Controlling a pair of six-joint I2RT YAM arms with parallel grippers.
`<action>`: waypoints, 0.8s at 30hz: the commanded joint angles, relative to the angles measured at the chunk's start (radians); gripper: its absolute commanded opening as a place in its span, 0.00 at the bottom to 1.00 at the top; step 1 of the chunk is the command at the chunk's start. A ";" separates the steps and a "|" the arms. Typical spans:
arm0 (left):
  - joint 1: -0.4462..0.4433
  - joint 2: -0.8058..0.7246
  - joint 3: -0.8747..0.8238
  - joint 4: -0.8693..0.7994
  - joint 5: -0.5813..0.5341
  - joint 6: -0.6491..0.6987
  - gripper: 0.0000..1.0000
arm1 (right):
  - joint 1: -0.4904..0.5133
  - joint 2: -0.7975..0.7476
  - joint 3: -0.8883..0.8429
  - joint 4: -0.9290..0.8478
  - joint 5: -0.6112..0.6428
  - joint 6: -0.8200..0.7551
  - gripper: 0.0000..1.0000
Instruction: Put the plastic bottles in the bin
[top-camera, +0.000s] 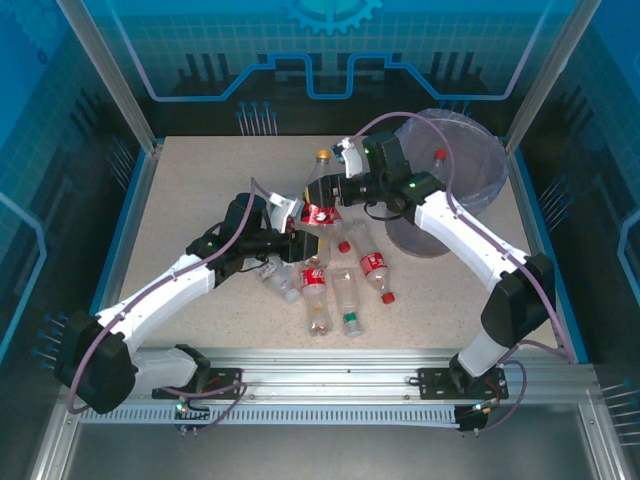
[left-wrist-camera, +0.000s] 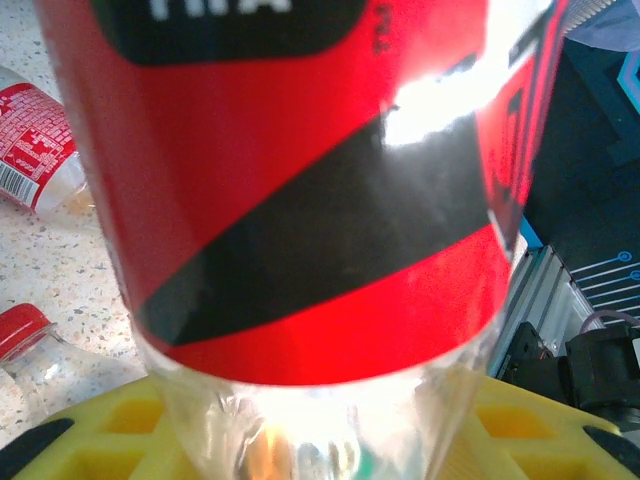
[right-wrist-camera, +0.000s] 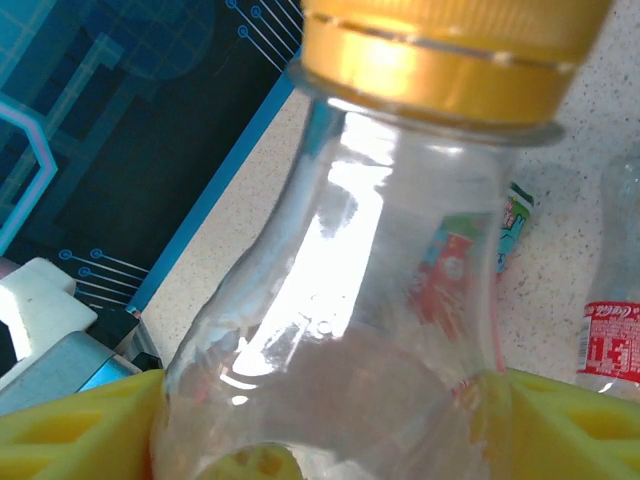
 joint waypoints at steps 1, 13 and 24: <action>-0.013 0.010 0.021 0.040 0.025 0.025 0.37 | 0.006 0.012 0.018 0.022 -0.033 -0.001 0.72; -0.014 -0.063 -0.014 0.023 0.020 -0.019 0.93 | -0.021 -0.024 0.160 -0.045 -0.007 -0.082 0.64; -0.011 -0.237 -0.110 -0.156 -0.162 -0.241 0.99 | -0.184 -0.101 0.490 -0.277 0.206 -0.297 0.60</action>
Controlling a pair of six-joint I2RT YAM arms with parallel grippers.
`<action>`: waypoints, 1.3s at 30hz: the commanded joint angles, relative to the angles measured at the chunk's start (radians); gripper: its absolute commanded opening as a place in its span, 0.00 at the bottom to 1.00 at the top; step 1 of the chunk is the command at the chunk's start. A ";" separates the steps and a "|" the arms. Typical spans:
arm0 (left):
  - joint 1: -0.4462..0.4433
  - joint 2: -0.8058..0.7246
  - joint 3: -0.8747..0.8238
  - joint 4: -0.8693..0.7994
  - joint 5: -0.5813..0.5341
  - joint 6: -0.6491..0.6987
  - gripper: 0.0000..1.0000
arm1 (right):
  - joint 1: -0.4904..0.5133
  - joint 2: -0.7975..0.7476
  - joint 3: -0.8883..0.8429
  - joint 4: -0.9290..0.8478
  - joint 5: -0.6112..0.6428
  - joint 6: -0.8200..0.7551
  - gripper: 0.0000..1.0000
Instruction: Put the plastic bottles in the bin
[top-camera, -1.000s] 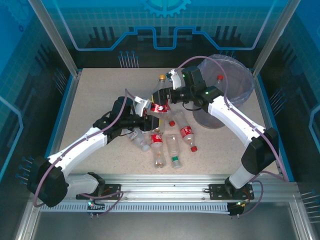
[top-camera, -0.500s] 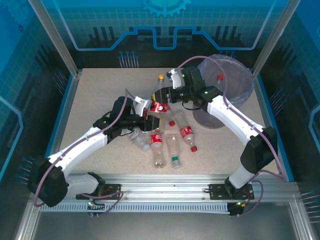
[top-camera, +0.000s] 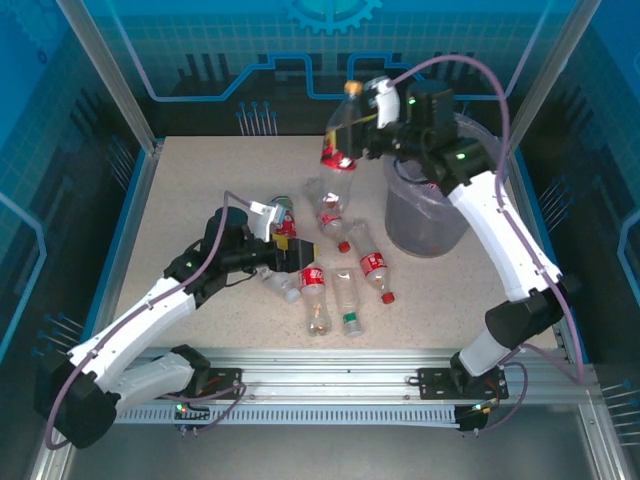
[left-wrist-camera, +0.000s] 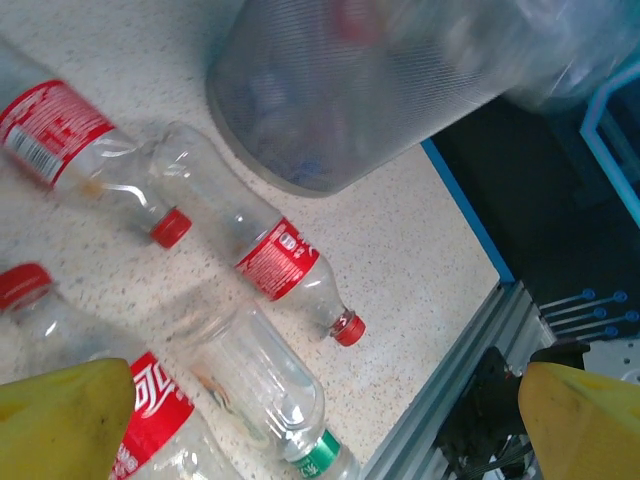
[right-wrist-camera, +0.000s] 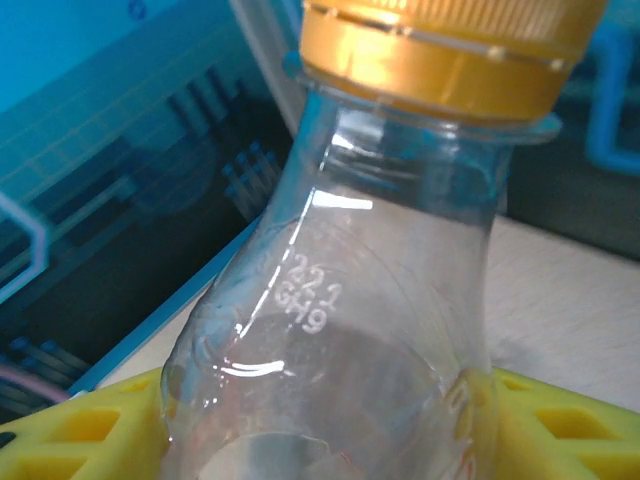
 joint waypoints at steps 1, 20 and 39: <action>-0.004 -0.017 -0.017 -0.147 -0.111 -0.110 0.99 | -0.067 -0.070 0.082 -0.086 0.129 -0.102 0.59; 0.069 0.041 -0.179 -0.192 -0.342 -0.336 0.99 | -0.394 0.007 0.048 -0.221 0.362 -0.249 0.44; 0.067 0.135 -0.233 -0.074 -0.319 -0.361 0.98 | -0.395 0.079 -0.278 -0.177 0.182 -0.239 0.43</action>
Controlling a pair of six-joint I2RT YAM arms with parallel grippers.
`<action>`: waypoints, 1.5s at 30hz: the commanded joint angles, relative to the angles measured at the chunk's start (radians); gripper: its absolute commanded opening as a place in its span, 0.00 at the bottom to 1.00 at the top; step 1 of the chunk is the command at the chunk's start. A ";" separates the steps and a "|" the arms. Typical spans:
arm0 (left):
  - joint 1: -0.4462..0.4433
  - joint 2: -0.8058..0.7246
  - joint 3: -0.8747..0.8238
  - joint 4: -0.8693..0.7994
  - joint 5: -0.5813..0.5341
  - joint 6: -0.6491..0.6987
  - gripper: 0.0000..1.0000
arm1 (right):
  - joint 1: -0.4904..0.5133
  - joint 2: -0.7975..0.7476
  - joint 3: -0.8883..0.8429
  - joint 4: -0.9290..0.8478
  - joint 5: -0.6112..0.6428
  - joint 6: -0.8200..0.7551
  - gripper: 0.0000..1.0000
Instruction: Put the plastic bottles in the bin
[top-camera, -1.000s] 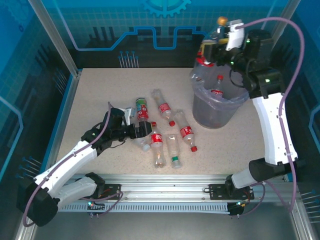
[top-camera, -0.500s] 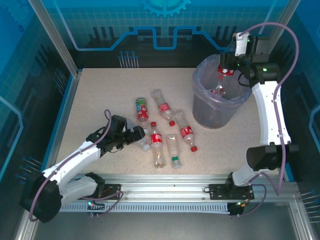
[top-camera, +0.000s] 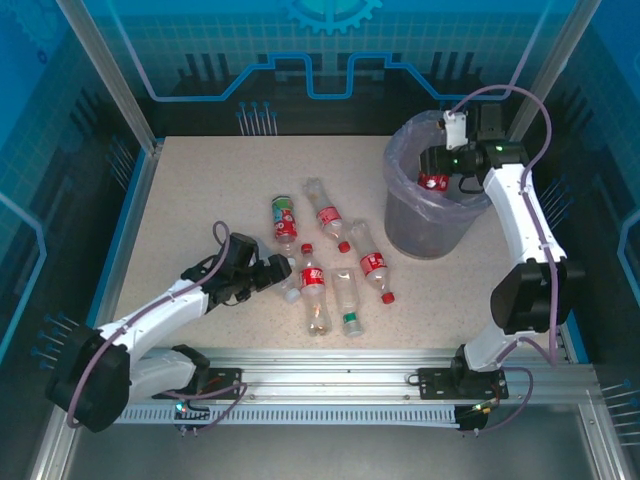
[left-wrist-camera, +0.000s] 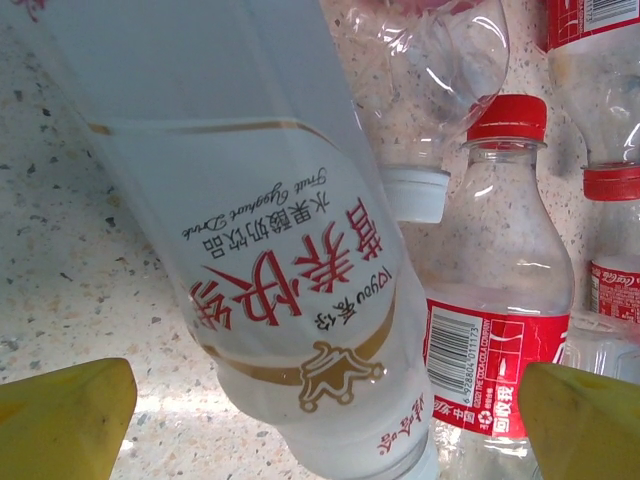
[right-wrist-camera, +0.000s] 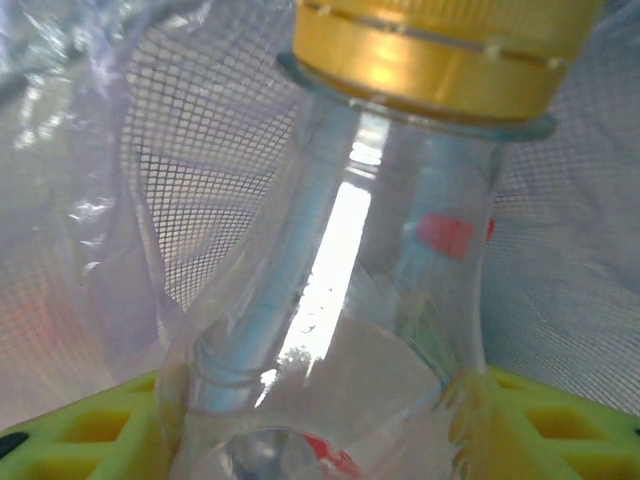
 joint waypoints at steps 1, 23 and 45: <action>0.003 0.014 -0.018 0.030 0.009 -0.008 0.98 | -0.009 0.015 -0.037 0.006 -0.059 0.004 0.43; 0.002 0.086 -0.030 0.074 -0.007 0.001 0.99 | -0.010 -0.041 0.092 -0.121 -0.031 -0.019 0.88; -0.019 0.159 -0.035 0.141 0.004 -0.031 0.89 | 0.076 -0.350 -0.027 -0.099 -0.165 0.066 0.90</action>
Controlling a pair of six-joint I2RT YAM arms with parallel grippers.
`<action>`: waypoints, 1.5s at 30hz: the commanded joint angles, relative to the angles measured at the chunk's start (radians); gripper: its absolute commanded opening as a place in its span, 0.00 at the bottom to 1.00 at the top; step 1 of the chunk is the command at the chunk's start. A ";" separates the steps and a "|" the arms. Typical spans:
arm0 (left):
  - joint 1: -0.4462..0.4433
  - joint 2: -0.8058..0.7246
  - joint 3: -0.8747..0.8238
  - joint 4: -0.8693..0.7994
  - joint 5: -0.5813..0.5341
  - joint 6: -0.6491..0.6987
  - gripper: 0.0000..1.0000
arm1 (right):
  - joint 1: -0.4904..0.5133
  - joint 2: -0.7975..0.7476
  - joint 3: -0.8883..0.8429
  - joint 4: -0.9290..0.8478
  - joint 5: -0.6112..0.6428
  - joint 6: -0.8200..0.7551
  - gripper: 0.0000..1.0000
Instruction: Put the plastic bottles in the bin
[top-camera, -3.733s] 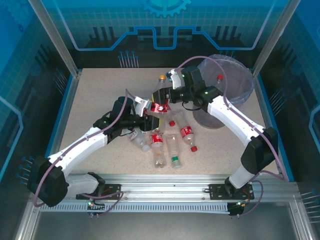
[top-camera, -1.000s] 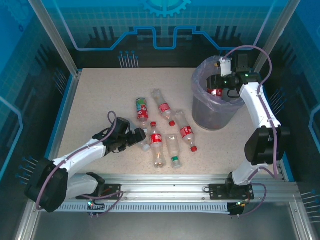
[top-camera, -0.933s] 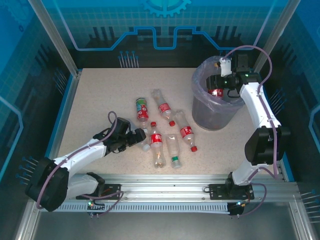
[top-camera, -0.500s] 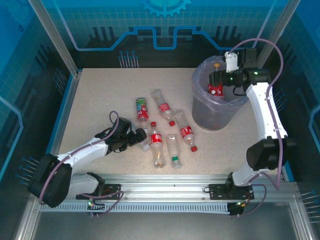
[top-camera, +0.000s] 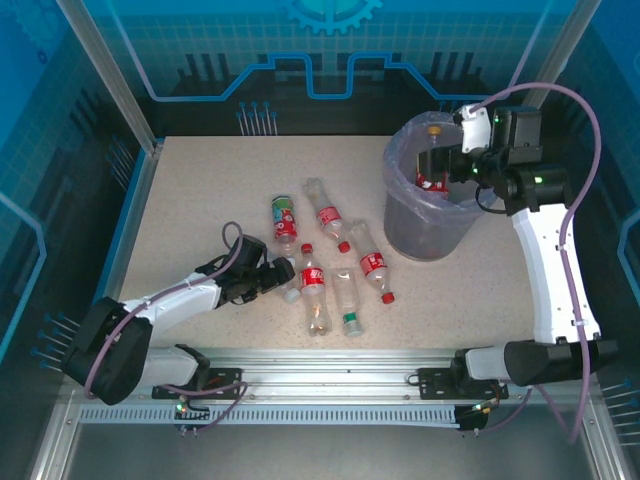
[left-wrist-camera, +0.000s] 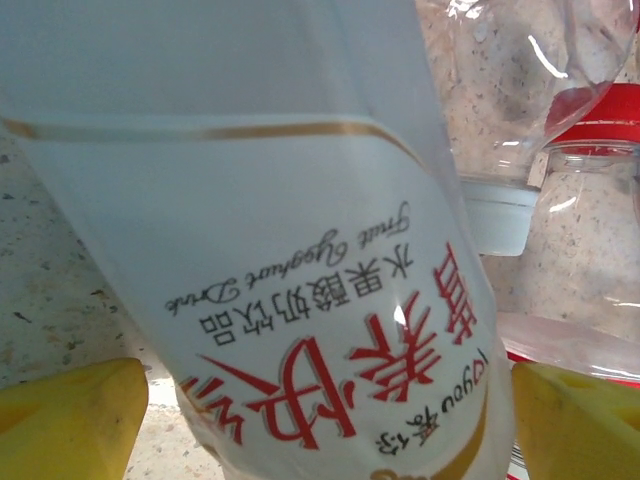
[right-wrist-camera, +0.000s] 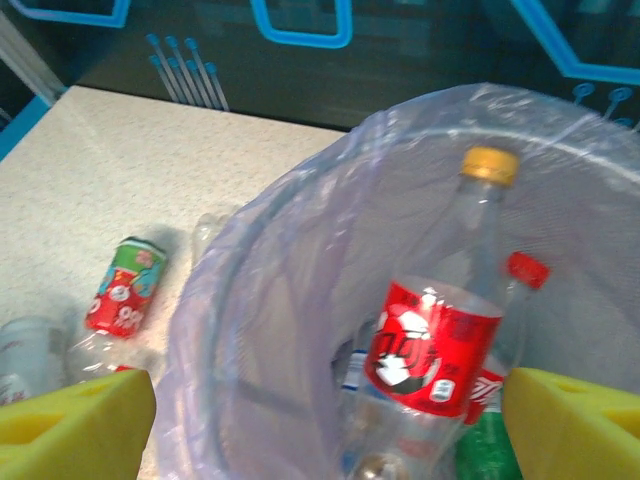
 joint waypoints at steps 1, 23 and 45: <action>-0.008 0.008 -0.016 0.023 0.008 -0.005 0.86 | 0.025 -0.043 -0.068 0.032 -0.070 0.045 0.90; -0.012 -0.148 0.125 -0.127 0.041 0.344 0.57 | 0.348 -0.052 -0.119 0.127 -0.075 0.140 0.90; -0.032 -0.182 0.032 0.394 0.417 0.482 0.56 | 0.517 0.331 -0.237 0.496 -0.327 0.418 0.95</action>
